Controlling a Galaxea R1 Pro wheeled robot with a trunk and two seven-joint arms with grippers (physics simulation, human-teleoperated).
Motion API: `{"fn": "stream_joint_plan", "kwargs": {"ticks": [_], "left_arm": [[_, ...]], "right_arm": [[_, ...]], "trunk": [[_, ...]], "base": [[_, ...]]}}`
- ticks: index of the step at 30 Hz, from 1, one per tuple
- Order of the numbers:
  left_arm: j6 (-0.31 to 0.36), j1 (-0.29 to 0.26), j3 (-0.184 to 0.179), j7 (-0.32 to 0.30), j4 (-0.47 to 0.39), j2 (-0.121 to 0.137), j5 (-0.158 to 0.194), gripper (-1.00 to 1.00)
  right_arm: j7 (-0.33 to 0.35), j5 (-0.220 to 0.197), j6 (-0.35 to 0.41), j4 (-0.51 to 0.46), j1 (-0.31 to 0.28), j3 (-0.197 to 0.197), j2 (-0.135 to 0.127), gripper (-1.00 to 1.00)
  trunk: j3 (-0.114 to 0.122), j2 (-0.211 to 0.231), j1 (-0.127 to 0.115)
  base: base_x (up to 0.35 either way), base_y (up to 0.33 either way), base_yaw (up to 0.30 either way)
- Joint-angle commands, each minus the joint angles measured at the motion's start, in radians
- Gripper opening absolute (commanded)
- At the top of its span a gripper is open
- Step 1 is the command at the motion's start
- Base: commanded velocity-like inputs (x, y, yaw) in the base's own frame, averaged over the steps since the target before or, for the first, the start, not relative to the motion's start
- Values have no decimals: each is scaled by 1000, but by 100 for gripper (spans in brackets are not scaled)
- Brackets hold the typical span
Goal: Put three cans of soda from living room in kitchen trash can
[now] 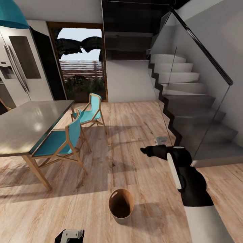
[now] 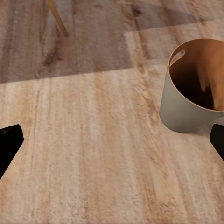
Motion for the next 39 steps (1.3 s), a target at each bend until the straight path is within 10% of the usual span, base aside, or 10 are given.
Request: {"fn": "stream_joint_plan", "kwargs": {"ticks": [1,14,39], "left_arm": [[0,0,0,0,0,0,0,100],[0,0,1,0,-3,2,0,100],[0,0,6,0,1,2,0,100]], "right_arm": [[0,0,15,30,-29,1,1,100],[-96,-4,30,976,-536,3,22,100],[-247,-10,30,1361,-622,-4,36,100]], "trunk": [[0,0,0],[0,0,0],[0,0,0]], "base": [[0,0,0],[0,0,0],[0,0,0]]}}
